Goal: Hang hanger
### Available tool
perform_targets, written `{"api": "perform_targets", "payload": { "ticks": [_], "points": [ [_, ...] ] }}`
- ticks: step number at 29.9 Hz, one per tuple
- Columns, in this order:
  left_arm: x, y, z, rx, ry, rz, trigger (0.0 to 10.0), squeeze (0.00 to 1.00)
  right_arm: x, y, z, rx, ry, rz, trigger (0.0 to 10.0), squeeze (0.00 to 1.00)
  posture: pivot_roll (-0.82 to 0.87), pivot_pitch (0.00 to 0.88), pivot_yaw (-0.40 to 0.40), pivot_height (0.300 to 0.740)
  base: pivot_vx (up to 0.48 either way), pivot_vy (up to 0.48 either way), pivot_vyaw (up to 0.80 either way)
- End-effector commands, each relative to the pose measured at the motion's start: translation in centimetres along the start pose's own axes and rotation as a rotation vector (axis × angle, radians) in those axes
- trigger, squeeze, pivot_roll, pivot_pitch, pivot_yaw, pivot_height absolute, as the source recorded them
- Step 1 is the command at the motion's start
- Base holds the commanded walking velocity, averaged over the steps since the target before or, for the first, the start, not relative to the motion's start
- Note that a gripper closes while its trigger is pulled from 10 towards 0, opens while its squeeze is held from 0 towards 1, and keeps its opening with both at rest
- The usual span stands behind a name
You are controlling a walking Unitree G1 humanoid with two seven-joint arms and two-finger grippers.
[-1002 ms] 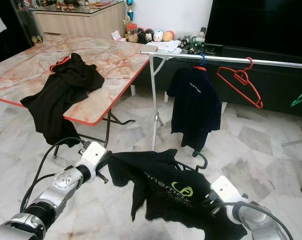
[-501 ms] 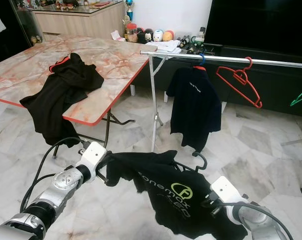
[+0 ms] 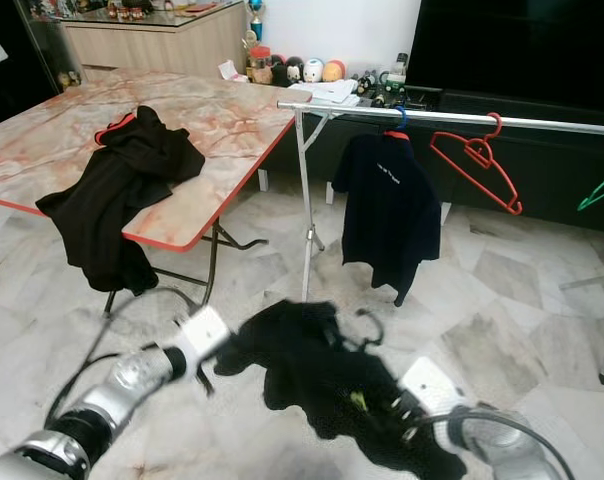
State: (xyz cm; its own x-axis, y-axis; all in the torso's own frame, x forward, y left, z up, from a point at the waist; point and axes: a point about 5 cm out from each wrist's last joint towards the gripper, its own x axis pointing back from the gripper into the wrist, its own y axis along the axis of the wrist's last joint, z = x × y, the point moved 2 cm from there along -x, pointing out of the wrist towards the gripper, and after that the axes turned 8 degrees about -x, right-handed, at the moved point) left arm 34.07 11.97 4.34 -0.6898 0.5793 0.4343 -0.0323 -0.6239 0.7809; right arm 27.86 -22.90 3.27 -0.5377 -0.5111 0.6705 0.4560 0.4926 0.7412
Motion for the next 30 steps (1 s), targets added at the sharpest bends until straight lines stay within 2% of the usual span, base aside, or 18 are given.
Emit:
{"api": "perform_targets", "payload": {
  "ticks": [1, 6, 9, 11, 14, 15, 16, 17, 20, 21, 22, 23, 24, 25, 26, 28, 29, 30],
  "points": [
    [0.2, -0.2, 0.0, -0.021, -0.024, 0.001, 0.0, 0.0, 0.2, 0.8, 0.2, 0.043, 0.031, -0.027, 0.0, 0.0, -0.08, 0.032, 0.041, 0.74, 0.0, 0.0, 0.0],
    [0.2, 0.1, -0.1, -0.04, -0.033, -0.01, 0.0, 0.0, 0.4, 0.0, 0.3, 0.089, 0.057, 0.035, 0.0, 0.0, -0.08, 0.036, 0.041, 0.74, 0.0, 0.0, 0.0],
    [0.1, 0.4, -0.2, -0.035, -0.052, -0.023, 0.0, 0.0, 0.4, -0.1, -0.5, 0.081, 0.0, 0.05, 0.0, 0.0, -0.08, 0.04, 0.038, 0.74, 0.0, 0.0, 0.0],
    [0.1, 0.4, 0.4, -0.042, -0.004, -0.02, 0.0, 0.0, 0.5, -0.6, -0.2, 0.09, 0.022, 0.078, 0.0, 0.0, -0.08, 0.04, 0.037, 0.74, 0.0, 0.0, 0.0],
    [0.5, 1.0, 2.9, 0.001, 0.19, -0.039, 0.0, 0.0, 0.6, -1.9, 0.2, 0.138, 0.032, 0.153, 0.0, 0.0, -0.08, 0.041, 0.036, 0.74, 0.0, 0.0, 0.0],
    [0.5, 1.0, 2.9, 0.001, 0.19, -0.039, 0.0, 0.0, 0.6, -1.9, 0.2, 0.138, 0.032, 0.153, 0.0, 0.0, -0.08, 0.041, 0.036, 0.74, 0.0, 0.0, 0.0],
    [0.8, 1.1, 4.1, 0.032, 0.278, -0.044, 0.0, 0.0, 0.6, -2.3, 0.2, 0.129, 0.029, 0.165, 0.0, 0.0, -0.08, 0.041, 0.036, 0.74, 0.0, 0.0, 0.0],
    [1.5, 1.0, 5.9, 0.085, 0.414, -0.033, 0.0, 0.0, 0.6, -2.6, 0.3, 0.131, 0.024, 0.18, 0.0, 0.0, -0.08, 0.041, 0.034, 0.74, 0.0, 0.0, 0.0],
    [2.6, 0.6, 8.1, 0.155, 0.58, -0.009, 0.0, 0.0, 0.5, -2.7, 0.3, 0.125, 0.018, 0.176, 0.0, 0.0, -0.08, 0.041, 0.034, 0.74, 0.0, 0.0, 0.0],
    [2.6, 0.6, 8.1, 0.155, 0.58, -0.009, 0.0, 0.0, 0.5, -2.7, 0.3, 0.125, 0.018, 0.176, 0.0, 0.0, -0.08, 0.041, 0.034, 0.74, 0.0, 0.0, 0.0],
    [3.7, -0.5, 9.4, 0.174, 0.684, 0.064, 0.0, 0.0, 0.5, -2.4, 0.1, 0.095, -0.014, 0.146, 0.0, 0.0, -0.08, 0.04, 0.033, 0.74, 0.0, 0.0, 0.0],
    [4.0, -1.0, 9.7, 0.159, 0.705, 0.114, 0.0, 0.0, 0.5, -2.3, 0.0, 0.084, -0.03, 0.133, 0.0, 0.0, -0.08, 0.04, 0.033, 0.74, 0.0, 0.0, 0.0],
    [4.1, -1.6, 9.6, 0.139, 0.688, 0.167, 0.0, 0.0, 0.5, -2.1, -0.2, 0.074, -0.05, 0.121, 0.0, 0.0, -0.08, 0.04, 0.033, 0.74, 0.0, 0.0, 0.0],
    [4.0, -3.0, 8.6, 0.054, 0.594, 0.289, 0.0, 0.0, 0.5, -1.8, -0.7, 0.054, -0.088, 0.095, 0.0, 0.0, -0.08, 0.04, 0.032, 0.74, 0.0, 0.0, 0.0],
    [3.8, -3.9, 7.6, 0.002, 0.506, 0.364, 0.0, 0.0, 0.6, -1.3, -1.1, 0.034, -0.115, 0.061, 0.0, 0.0, -0.08, 0.041, 0.034, 0.74, 0.0, 0.0, 0.0],
    [3.6, -5.0, 6.4, -0.031, 0.408, 0.434, 0.0, 0.0, 0.7, -0.7, -1.5, 0.007, -0.142, 0.015, 0.0, 0.0, -0.07, 0.042, 0.035, 0.74, 0.0, 0.0, 0.0],
    [3.7, -5.6, 5.7, -0.053, 0.362, 0.474, 0.0, 0.04, 0.8, -0.1, -1.6, -0.009, -0.148, -0.025, 0.0, 0.0, -0.08, 0.041, 0.036, 0.74, 0.0, 0.0, 0.0],
    [3.6, -6.2, 4.6, -0.077, 0.278, 0.513, 0.0, 0.23, 1.0, 0.5, -1.9, -0.038, -0.152, -0.069, 0.0, 0.0, -0.08, 0.041, 0.036, 0.74, 0.0, 0.0, 0.0]
  ]
}}
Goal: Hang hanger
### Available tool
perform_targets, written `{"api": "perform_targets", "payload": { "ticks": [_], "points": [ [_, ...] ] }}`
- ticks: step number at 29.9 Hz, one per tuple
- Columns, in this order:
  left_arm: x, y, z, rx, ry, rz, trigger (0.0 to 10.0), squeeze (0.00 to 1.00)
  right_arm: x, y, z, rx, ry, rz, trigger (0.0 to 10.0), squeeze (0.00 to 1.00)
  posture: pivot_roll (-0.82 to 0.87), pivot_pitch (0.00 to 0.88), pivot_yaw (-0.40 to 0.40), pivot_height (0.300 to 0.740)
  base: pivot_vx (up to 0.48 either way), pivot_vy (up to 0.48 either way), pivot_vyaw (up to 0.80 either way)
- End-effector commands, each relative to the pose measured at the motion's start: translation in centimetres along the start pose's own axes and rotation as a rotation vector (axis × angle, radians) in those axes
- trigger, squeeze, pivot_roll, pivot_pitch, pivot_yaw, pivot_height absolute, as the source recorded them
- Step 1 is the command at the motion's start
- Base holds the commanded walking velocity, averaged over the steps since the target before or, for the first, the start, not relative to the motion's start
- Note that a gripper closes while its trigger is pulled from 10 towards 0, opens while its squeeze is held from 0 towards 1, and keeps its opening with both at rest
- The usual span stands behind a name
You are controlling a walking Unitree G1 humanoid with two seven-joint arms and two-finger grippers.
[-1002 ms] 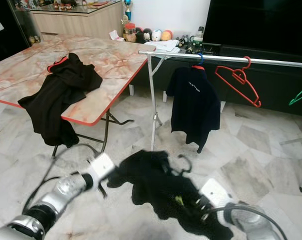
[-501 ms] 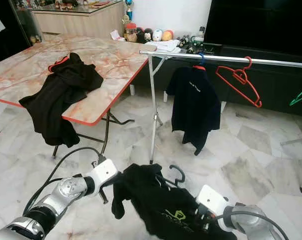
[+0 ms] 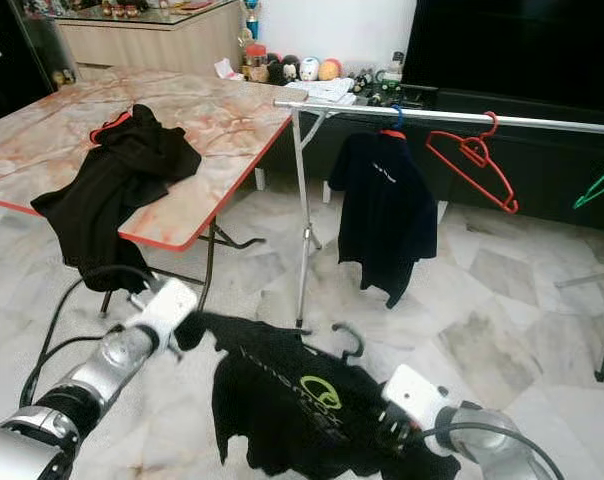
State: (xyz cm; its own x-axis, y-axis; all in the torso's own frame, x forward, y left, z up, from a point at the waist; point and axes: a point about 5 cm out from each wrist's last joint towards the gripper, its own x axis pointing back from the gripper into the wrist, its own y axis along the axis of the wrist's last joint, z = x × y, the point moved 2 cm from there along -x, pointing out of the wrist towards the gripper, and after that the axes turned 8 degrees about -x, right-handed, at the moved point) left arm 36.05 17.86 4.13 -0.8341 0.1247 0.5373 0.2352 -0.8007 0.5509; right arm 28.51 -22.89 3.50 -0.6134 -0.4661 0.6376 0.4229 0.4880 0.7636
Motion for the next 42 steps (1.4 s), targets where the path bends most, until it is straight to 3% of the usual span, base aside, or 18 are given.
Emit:
{"api": "perform_targets", "payload": {
  "ticks": [1, 4, 6, 8, 11, 13, 14, 15, 19, 20, 24, 27, 31, 35, 42],
  "points": [
    [0.7, -3.6, -1.7, -0.102, -0.162, 0.147, 0.0, 0.24, 1.2, 1.0, -1.9, -0.108, -0.075, -0.096, 0.0, 0.0, -0.08, 0.041, 0.036, 0.74, 0.0, 0.0, 0.0],
    [0.7, -3.3, -3.6, -0.13, -0.277, 0.123, 0.0, 0.22, 1.5, 2.2, -2.2, -0.146, -0.074, -0.162, 0.0, 0.0, -0.08, 0.041, 0.037, 0.74, 0.0, 0.0, 0.0],
    [0.5, -1.3, -4.7, -0.017, -0.338, 0.022, 0.0, 0.21, 1.5, 2.6, -2.3, -0.151, -0.072, -0.186, 0.0, 0.0, -0.08, 0.041, 0.035, 0.74, 0.0, 0.0, 0.0],
    [0.3, 0.0, -4.7, 0.046, -0.334, -0.033, 0.0, 0.21, 1.3, 2.7, -2.2, -0.135, -0.064, -0.177, 0.0, 0.0, -0.08, 0.041, 0.036, 0.74, 0.0, 0.0, 0.0],
    [0.2, 1.1, -4.4, 0.072, -0.327, -0.086, 0.0, 0.13, 1.0, 2.4, -1.8, -0.105, -0.042, -0.151, 0.0, 0.0, -0.07, 0.039, 0.035, 0.74, 0.0, 0.0, 0.0],
    [0.2, 1.5, -4.3, 0.085, -0.327, -0.105, 0.0, 0.13, 0.9, 2.3, -1.6, -0.093, -0.032, -0.137, 0.0, 0.0, -0.07, 0.039, 0.035, 0.74, 0.0, 0.0, 0.0],
    [0.3, 1.9, -4.1, 0.07, -0.319, -0.131, 3.2, 0.0, 0.7, 2.0, -1.3, -0.066, -0.011, -0.112, 0.0, 0.0, -0.07, 0.039, 0.037, 0.74, 0.0, 0.0, 0.0],
    [0.3, 2.1, -3.8, 0.065, -0.309, -0.142, 10.0, 0.0, 0.7, 1.6, -1.0, -0.027, 0.004, -0.082, 0.0, 0.0, -0.08, 0.039, 0.037, 0.74, 0.0, 0.0, 0.0],
    [0.3, 2.3, -3.6, 0.052, -0.297, -0.16, 10.0, 0.0, 0.6, 1.3, -0.8, 0.005, 0.013, -0.054, 0.0, 0.0, -0.08, 0.039, 0.037, 0.74, 0.0, 0.0, 0.0],
    [0.4, 2.8, -3.3, 0.071, -0.293, -0.194, 10.0, 1.0, 0.5, 0.8, -0.7, 0.047, 0.018, -0.018, 0.0, 0.0, -0.08, 0.04, 0.036, 0.74, 0.0, 0.0, 0.0],
    [0.8, 4.0, -3.4, 0.087, -0.356, -0.281, 10.0, 1.0, 0.0, 0.2, -0.3, 0.118, 0.018, 0.039, 0.0, 0.0, -0.07, 0.036, 0.033, 0.74, 0.0, 0.0, 0.0],
    [1.4, 4.2, -4.3, 0.058, -0.436, -0.333, 10.0, 1.0, -0.4, 0.7, -0.1, 0.113, 0.022, 0.015, 0.0, 0.0, -0.07, 0.031, 0.033, 0.74, 0.0, 0.0, 0.0],
    [1.4, 4.2, -4.2, 0.066, -0.431, -0.331, 10.0, 1.0, -0.4, 0.8, 0.0, 0.114, 0.031, 0.007, 0.0, 0.0, -0.07, 0.029, 0.033, 0.74, 0.0, 0.0, 0.0],
    [1.3, 5.4, -3.1, 0.126, -0.343, -0.391, 10.0, 1.0, -0.7, 0.9, 0.6, 0.134, 0.064, -0.002, 0.0, 0.0, -0.07, 0.022, 0.032, 0.74, 0.0, 0.0, 0.0],
    [1.8, 7.2, -3.2, 0.133, -0.356, -0.49, 10.0, 1.0, -1.0, 1.2, 1.1, 0.146, 0.098, -0.017, 0.0, 0.0, -0.08, 0.013, 0.033, 0.74, 0.0, 0.0, 0.0]
  ]
}}
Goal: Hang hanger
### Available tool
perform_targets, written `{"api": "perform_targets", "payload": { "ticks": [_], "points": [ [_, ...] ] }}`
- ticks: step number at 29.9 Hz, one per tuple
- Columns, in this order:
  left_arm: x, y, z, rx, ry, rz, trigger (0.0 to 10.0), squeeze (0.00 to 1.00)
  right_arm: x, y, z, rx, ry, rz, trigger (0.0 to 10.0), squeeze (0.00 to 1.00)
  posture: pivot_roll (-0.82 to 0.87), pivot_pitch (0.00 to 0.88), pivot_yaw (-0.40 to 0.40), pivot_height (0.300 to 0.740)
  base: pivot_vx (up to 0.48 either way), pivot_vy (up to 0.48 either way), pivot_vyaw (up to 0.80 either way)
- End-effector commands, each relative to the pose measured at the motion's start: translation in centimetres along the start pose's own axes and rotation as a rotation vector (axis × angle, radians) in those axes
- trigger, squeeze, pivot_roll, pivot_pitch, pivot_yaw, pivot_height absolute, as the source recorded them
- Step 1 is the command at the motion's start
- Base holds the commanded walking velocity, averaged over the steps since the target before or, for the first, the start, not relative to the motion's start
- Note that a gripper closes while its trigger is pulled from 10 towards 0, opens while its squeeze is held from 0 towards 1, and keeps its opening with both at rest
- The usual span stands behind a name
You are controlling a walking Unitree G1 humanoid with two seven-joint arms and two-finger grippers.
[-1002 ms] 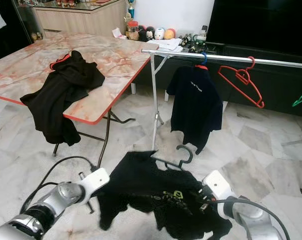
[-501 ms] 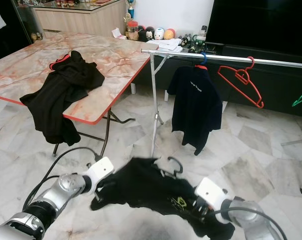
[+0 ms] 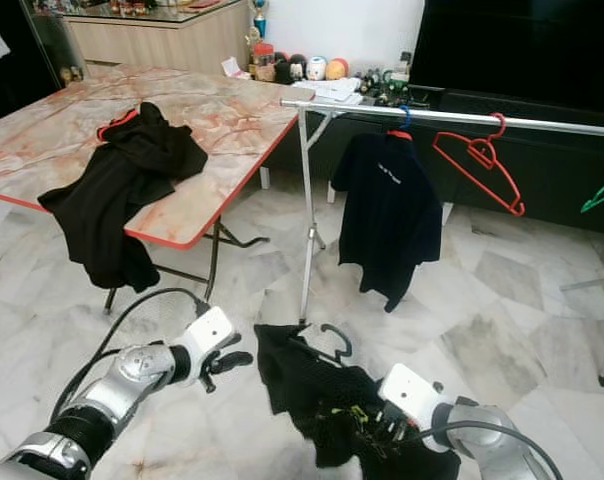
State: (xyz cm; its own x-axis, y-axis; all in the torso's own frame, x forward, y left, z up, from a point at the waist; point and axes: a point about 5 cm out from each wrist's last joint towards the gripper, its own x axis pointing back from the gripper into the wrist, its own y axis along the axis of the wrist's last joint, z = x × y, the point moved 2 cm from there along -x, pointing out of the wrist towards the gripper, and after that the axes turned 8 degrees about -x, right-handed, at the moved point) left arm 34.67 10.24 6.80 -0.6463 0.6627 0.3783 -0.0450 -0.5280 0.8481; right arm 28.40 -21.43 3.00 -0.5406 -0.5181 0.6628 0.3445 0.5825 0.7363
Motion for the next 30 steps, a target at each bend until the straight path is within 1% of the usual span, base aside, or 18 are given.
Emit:
{"api": "perform_targets", "payload": {
  "ticks": [1, 2, 3, 8, 12, 13, 14, 18, 19, 20, 25, 30],
  "points": [
    [0.0, 0.1, 0.0, 0.0, -0.009, -0.007, 10.0, 1.0, -0.1, 1.1, -0.2, 0.022, 0.002, -0.041, 0.0, 0.0, -0.08, 0.017, 0.033, 0.74, 0.0, 0.0, 0.0],
    [-0.1, 0.1, -0.2, 0.005, -0.018, 0.001, 10.0, 0.27, -0.1, 1.3, -0.3, 0.019, -0.002, -0.049, 0.0, 0.0, -0.07, 0.021, 0.032, 0.74, 0.0, 0.0, 0.0],
    [-0.3, 0.0, -0.5, 0.016, -0.029, 0.009, 10.0, 0.0, -0.2, 1.5, -0.3, 0.016, -0.005, -0.057, 0.0, 0.0, -0.07, 0.023, 0.032, 0.74, 0.0, 0.0, 0.0],
    [-0.6, -0.2, -1.1, 0.036, -0.042, 0.015, 10.0, 0.0, -0.3, 2.4, -0.3, 0.018, -0.012, -0.094, 0.0, 0.0, -0.07, 0.029, 0.034, 0.74, 0.0, 0.0, 0.0],
    [-0.6, -0.2, -1.2, 0.05, -0.033, 0.015, 10.0, 0.0, -0.2, 2.9, -0.3, 0.017, -0.017, -0.116, 0.0, 0.0, -0.07, 0.034, 0.036, 0.74, 0.0, 0.0, 0.0],
    [-0.7, -0.1, -1.2, 0.061, -0.033, 0.012, 10.0, 0.56, -0.2, 3.1, -0.3, 0.017, -0.016, -0.123, 0.0, 0.0, -0.07, 0.037, 0.036, 0.74, 0.0, 0.0, 0.0],
    [-0.7, 0.0, -1.2, 0.067, -0.034, 0.009, 10.0, 1.0, -0.2, 3.3, -0.3, 0.018, -0.016, -0.129, 0.0, 0.0, -0.08, 0.038, 0.036, 0.74, 0.0, 0.0, 0.0],
    [-0.9, 0.0, -1.2, 0.046, -0.029, 0.029, 10.0, 1.0, -0.1, 3.6, -0.5, 0.025, -0.023, -0.136, 0.0, 0.0, -0.07, 0.041, 0.037, 0.74, 0.0, 0.0, 0.0],
    [-0.9, -0.1, -1.1, 0.041, -0.024, 0.038, 10.0, 0.52, 0.0, 3.7, -0.5, 0.026, -0.023, -0.138, 0.0, 0.0, -0.08, 0.041, 0.038, 0.74, 0.0, 0.0, 0.0],
    [-0.9, -0.1, -1.1, 0.035, -0.022, 0.04, 10.0, 0.0, 0.0, 3.8, -0.6, 0.028, -0.024, -0.141, 0.0, 0.0, -0.08, 0.041, 0.038, 0.74, 0.0, 0.0, 0.0],
    [-1.0, -0.1, -1.0, 0.01, 0.0, 0.048, 10.0, 0.0, 0.3, 4.2, -0.7, 0.035, -0.022, -0.148, 0.0, 0.0, -0.08, 0.043, 0.036, 0.74, 0.0, 0.0, 0.0],
    [-1.1, 0.1, -0.7, -0.009, 0.038, 0.036, 10.0, 0.0, 0.4, 4.3, -0.7, 0.038, -0.02, -0.149, 0.0, 0.0, -0.08, 0.044, 0.035, 0.74, 0.0, 0.0, 0.0]
  ]
}}
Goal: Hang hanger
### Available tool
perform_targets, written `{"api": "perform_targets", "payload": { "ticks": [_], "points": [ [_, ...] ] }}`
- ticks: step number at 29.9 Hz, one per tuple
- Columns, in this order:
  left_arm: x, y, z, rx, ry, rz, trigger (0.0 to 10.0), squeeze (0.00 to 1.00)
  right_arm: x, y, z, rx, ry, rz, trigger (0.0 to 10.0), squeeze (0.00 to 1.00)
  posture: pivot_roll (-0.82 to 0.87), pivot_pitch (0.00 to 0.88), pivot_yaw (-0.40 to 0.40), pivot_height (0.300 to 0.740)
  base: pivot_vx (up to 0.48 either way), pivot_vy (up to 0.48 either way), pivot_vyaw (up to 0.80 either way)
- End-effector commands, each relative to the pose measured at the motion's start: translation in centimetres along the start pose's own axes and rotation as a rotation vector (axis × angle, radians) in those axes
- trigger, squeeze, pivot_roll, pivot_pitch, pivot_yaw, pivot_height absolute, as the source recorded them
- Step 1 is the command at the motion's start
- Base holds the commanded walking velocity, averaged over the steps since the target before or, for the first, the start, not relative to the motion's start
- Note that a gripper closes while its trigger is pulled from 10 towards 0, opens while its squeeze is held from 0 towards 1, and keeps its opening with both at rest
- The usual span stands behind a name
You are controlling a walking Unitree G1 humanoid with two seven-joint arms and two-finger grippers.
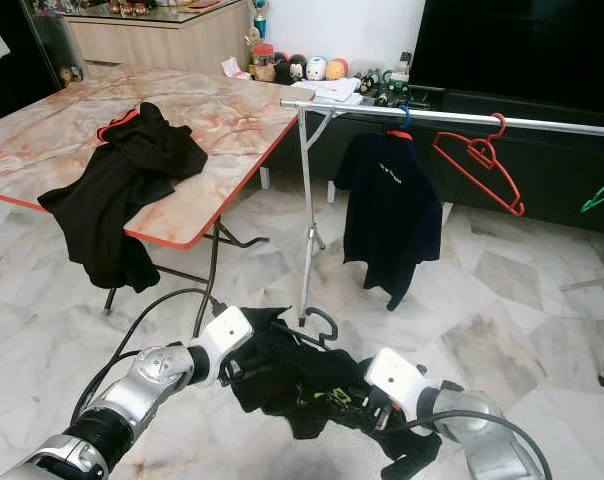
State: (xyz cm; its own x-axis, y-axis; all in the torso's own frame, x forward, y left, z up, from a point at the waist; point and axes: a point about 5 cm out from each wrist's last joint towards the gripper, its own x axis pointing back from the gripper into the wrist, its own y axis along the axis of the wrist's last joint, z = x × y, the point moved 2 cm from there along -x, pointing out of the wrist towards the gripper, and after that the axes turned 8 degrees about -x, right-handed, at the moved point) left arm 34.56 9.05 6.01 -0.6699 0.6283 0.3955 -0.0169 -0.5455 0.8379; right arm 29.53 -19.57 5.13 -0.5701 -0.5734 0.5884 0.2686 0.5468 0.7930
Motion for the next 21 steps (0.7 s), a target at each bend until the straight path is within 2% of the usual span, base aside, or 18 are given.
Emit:
{"api": "perform_targets", "payload": {
  "ticks": [1, 8, 21],
  "points": [
    [-0.1, 0.2, 0.3, -0.017, 0.013, 0.0, 10.0, 0.0, 0.5, 1.3, -0.7, 0.011, -0.02, -0.051, 0.0, 0.0, -0.08, 0.043, 0.035, 0.74, 0.0, 0.0, 0.0],
    [-0.2, 0.6, 0.5, -0.051, 0.033, -0.019, 10.0, 0.0, 0.6, 1.4, -0.5, 0.0, 0.0, -0.051, 0.0, 0.0, -0.08, 0.043, 0.035, 0.74, 0.0, 0.0, 0.0],
    [-0.5, 0.7, -0.7, -0.124, -0.029, -0.026, 10.0, 0.0, 1.0, 2.1, -1.0, -0.032, 0.004, -0.08, 0.0, 0.0, -0.08, 0.046, 0.036, 0.74, 0.0, 0.0, 0.0]
  ]
}}
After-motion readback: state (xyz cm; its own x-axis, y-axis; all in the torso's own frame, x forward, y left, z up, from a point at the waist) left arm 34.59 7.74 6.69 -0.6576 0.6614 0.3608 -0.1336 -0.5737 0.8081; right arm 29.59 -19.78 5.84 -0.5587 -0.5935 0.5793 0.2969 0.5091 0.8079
